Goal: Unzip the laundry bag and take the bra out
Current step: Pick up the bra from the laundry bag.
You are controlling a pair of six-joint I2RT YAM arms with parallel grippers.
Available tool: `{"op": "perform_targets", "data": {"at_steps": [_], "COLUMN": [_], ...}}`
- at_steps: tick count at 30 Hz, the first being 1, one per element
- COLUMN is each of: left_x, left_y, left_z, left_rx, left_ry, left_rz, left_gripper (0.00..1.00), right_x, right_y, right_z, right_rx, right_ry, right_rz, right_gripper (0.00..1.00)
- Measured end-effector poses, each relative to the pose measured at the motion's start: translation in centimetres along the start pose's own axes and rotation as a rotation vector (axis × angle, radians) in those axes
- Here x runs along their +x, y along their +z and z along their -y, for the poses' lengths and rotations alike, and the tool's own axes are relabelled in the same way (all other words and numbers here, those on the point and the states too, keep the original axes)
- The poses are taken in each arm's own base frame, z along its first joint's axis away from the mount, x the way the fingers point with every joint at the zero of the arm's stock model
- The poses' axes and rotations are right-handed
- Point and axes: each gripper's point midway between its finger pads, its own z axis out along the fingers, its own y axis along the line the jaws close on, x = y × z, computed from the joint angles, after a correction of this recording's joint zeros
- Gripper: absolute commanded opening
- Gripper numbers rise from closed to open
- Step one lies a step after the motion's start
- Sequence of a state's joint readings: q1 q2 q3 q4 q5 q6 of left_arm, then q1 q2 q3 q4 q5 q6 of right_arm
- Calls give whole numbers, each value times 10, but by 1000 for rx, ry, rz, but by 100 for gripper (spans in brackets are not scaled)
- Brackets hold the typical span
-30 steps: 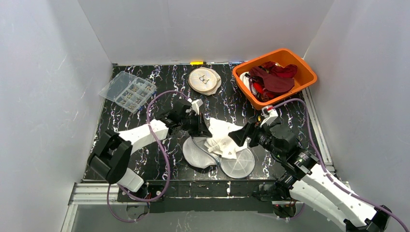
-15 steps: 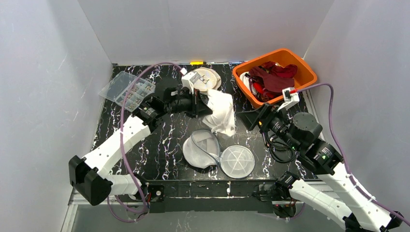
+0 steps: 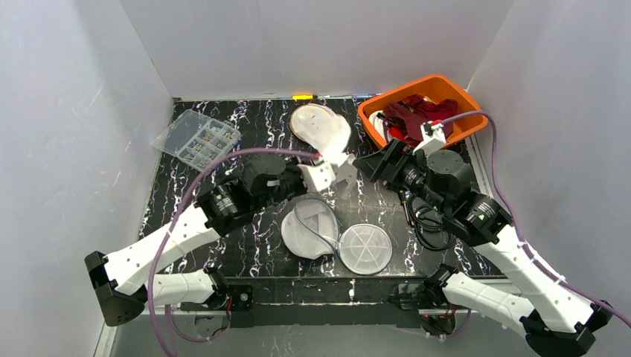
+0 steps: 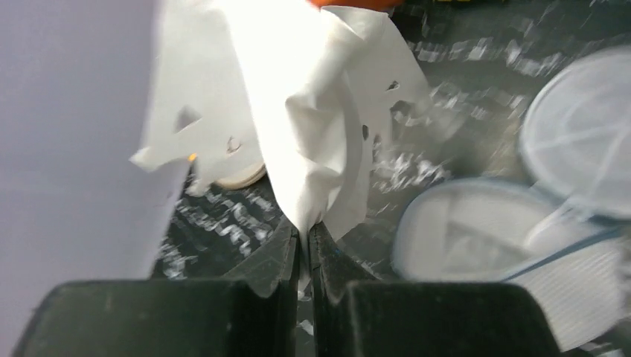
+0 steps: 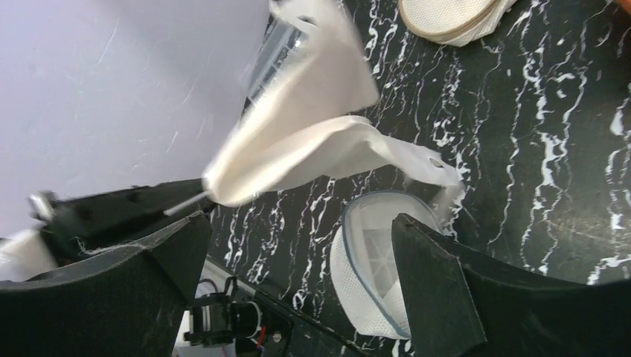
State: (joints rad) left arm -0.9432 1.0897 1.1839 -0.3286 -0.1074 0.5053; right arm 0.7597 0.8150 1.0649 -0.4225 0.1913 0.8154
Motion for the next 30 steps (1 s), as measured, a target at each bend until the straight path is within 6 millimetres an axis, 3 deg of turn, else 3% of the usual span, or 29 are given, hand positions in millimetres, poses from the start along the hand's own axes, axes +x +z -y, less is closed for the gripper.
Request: {"op": "perform_targets", "data": {"at_steps": [7, 9, 15, 23, 26, 30], "left_x": [54, 54, 28, -22, -33, -41], "left_y": [17, 19, 19, 8, 9, 15], "left_z": [-6, -8, -28, -55, -58, -55], "left_rx": [-118, -138, -288, -498, -544, -571], "left_ry": [557, 644, 852, 931, 946, 967], "left_rz": [-132, -133, -65, 36, 56, 67], "left_gripper": [0, 0, 0, 0, 0, 0], "right_x": [11, 14, 28, 59, 55, 34], "right_y": [12, 13, 20, 37, 41, 42], "right_z": [-11, -17, -27, -16, -19, -31], "right_rx": [-27, -47, -113, -140, -162, -212], "right_ry": [72, 100, 196, 387, 448, 495], "right_rz": [-70, -86, -134, -188, -160, -78], "right_gripper": [99, 99, 99, 99, 99, 99]}}
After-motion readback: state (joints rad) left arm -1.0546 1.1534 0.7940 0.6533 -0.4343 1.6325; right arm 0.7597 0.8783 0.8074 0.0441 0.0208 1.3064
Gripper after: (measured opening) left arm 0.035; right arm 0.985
